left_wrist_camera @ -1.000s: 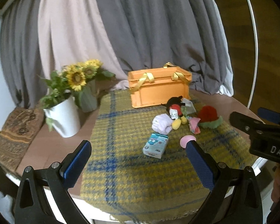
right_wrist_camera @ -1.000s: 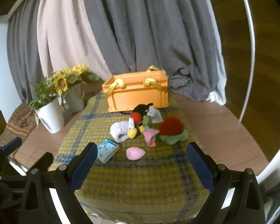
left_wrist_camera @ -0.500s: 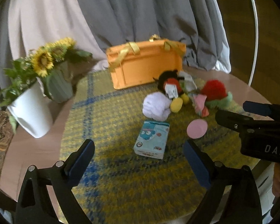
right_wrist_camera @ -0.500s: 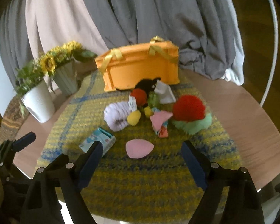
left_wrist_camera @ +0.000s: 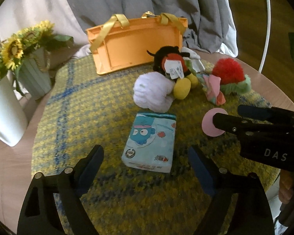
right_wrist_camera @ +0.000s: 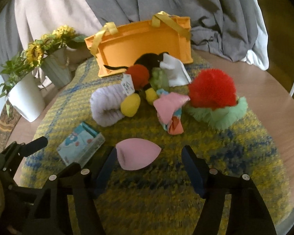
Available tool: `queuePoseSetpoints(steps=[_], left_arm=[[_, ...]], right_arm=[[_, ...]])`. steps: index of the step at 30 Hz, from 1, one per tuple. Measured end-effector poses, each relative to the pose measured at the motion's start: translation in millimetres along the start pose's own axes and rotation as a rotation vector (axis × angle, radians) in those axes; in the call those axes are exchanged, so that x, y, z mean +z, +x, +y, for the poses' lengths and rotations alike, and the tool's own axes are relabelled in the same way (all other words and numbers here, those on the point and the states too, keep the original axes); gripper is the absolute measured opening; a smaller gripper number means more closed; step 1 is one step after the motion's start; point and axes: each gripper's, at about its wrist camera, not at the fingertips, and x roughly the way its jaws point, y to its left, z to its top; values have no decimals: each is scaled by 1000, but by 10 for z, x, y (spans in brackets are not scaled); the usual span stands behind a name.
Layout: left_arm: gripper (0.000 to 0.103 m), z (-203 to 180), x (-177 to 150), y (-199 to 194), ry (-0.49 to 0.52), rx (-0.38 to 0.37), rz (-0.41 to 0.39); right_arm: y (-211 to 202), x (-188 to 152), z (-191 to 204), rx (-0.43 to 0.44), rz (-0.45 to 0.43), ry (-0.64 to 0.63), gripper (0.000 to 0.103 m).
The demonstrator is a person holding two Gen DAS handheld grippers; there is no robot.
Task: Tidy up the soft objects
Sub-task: 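Reach the left tool to the diaper pack while the right tool reaches the pink sponge, then grasp the diaper pack with the left tool while the right tool grasps the pink sponge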
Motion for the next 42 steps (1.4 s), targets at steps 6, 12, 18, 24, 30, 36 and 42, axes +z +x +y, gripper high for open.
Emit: queuePoseSetpoints(steps=[6,12,18,24,30,36,42], left_arm=[[77,39,32,156,-4,-44,36],[55,101,27,232,-36,-85,68],[55,160,32,171,-55,-98,72],[53,218,130,15,-73,-110,49],[52,299,301,-142,-66,-127,-4],[52,400,528,-293,-63,-140,-68],[52,434,802,-435,-61,-135,-144]], right_arm=[[119,24,38,41,7,4,61],[217,50,91,81,29,5,50],[237,72,126,79,40,4,45],[116,125,165,52,32,19,45],[-66,264,232,28,15,41,45],[-221,414,330,-2,-18,43,45],[-383,595,343,-23,-78,59,45]])
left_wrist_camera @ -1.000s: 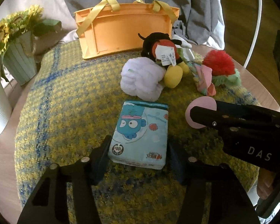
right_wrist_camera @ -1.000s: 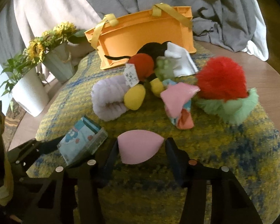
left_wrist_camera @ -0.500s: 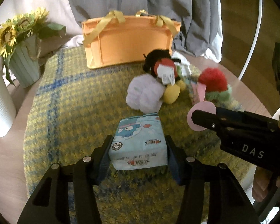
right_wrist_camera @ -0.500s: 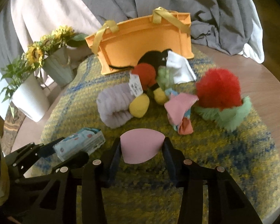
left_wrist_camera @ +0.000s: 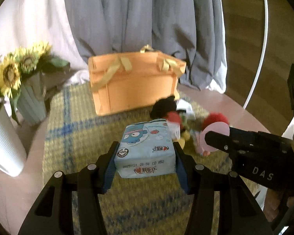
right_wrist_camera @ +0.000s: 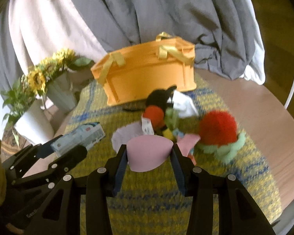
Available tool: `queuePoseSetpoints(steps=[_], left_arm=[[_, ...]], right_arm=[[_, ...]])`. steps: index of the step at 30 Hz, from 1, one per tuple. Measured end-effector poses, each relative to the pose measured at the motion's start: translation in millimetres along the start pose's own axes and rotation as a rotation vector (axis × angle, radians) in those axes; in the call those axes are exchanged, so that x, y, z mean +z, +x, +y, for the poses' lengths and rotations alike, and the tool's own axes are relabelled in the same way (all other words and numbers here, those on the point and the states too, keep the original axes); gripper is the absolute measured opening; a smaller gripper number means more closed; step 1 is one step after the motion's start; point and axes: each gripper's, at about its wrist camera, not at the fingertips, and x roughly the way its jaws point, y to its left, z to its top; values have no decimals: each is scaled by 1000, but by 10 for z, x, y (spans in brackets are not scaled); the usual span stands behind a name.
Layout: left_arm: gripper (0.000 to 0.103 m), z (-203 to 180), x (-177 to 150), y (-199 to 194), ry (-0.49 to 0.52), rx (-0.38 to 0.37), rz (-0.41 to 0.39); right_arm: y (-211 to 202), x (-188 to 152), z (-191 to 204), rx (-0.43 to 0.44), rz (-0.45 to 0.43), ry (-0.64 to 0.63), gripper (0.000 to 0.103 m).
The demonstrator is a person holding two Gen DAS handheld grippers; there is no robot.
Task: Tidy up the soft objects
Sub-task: 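Grasp the diaper pack with the left tool while the right tool grasps the pink sponge, then carry both items over the orange crate and open both tools to drop them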
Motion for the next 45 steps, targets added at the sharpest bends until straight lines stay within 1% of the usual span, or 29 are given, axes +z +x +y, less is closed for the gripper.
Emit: queuePoseSetpoints(steps=[5,8,12,16,20,25,29,33,41,45], left_arm=[[52,-68,264,-39,-18,25,-60],[52,-134,422,-28,-35,70,-94],[52,-195,612,19,-70,102,-135],[52,-261,797,80,-90,152,-187],[52,-308,961,124,-79,178,-233],[52,-304,1162,190,-58,206,-264],[52,-229,1316,311,-52,215,-270],[52,-119,1451,488,-50,228,-268],[52,123,1666,880,-47,257,-250],[52,233,1759,1099,-25,274,-235]], right_arm=[[-61,246,-45,14,-53,-20,45],[-57,415,-105,40,-82,-34,45],[-24,691,-178,86,-104,-87,45],[5,920,-268,116,-136,-111,45],[35,1120,-341,127,-177,-128,45],[71,1350,-391,139,-218,-120,45],[151,1537,-372,139,-244,-125,45],[308,1731,-334,139,-249,-135,45],[760,2090,-304,139,-210,-141,45],[1005,2229,-297,127,-187,-146,45]])
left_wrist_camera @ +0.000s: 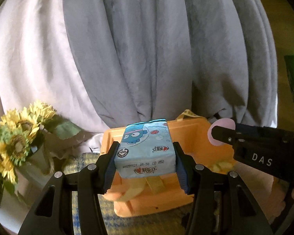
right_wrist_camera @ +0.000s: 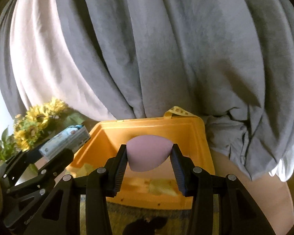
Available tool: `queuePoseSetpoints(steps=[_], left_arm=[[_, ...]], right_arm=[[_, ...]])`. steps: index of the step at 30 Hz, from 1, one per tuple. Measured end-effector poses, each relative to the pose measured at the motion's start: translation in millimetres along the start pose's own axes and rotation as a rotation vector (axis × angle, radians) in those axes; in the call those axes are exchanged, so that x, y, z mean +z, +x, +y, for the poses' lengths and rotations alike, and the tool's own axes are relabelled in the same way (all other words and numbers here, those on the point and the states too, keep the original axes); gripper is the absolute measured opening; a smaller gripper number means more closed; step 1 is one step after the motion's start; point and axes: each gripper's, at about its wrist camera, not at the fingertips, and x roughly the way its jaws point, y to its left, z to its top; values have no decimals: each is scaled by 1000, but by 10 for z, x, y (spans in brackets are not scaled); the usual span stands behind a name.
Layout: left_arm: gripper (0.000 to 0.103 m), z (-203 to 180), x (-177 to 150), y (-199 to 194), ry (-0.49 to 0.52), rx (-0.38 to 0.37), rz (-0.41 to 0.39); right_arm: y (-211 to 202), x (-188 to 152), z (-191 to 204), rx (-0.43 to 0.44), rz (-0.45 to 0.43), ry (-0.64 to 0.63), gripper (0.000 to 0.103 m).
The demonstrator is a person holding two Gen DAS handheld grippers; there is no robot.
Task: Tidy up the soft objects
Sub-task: 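Carry both items over the orange crate and open both tools to drop them, then withdraw both tools from the crate back toward the remaining plush toys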
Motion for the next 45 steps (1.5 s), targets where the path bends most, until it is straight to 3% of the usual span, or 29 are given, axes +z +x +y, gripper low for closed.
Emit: queuePoseSetpoints(steps=[16,19,22,32,45], left_arm=[[54,30,-21,933,48,-36,165],[65,26,-20,992,51,-38,177],[65,21,-15,993,52,-29,174],[76,1,87,538,46,13,92],[86,-63,96,-324,35,53,-14]], right_arm=[[845,120,-160,-58,147,-3,47],[921,135,-175,-58,159,-5,53],[933,139,-178,-70,157,-7,57],[648,149,-169,-129,112,-4,74],[-195,66,-83,-161,-2,0,81]])
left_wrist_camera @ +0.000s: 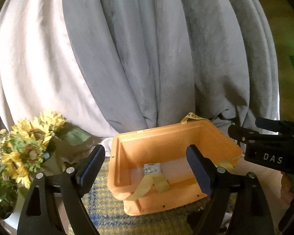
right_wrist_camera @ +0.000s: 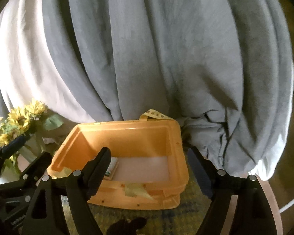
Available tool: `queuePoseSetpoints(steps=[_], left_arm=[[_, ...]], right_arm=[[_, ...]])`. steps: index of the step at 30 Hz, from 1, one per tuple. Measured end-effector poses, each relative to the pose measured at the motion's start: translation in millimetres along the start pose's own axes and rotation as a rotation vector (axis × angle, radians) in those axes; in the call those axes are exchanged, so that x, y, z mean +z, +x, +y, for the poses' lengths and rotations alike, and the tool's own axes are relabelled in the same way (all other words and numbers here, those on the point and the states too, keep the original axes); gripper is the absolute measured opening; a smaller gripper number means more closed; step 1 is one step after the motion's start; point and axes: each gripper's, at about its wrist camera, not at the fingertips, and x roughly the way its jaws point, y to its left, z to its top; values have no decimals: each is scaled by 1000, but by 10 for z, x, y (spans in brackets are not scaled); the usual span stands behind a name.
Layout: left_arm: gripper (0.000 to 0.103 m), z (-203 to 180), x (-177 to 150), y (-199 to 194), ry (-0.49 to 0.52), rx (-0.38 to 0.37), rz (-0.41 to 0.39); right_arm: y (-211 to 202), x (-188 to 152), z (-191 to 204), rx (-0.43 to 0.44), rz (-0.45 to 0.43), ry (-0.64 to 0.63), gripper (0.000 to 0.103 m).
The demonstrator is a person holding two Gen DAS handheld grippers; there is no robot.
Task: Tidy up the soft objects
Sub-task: 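Withdraw both tools from the crate back toward the remaining plush toys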
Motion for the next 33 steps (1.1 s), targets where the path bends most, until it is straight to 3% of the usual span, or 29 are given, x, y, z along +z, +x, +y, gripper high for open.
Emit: queuePoseSetpoints(steps=[8,16,21,33], left_arm=[[89,-76,-138,-437,20,12,-27],[90,-120,-355,-779,38,9,-15],[90,-143,-519,-937,50,9,12],[90,-113,-877,-1041,-32,-8,123]], right_arm=[[-508,-175,15,-67,-70,-46,85],[-876,-435,-5,-118,-80,-30,85],[-1064,-596,-25,-142,-76,-17,85],[-1322,-1012,7,-199,-56,-4,85]])
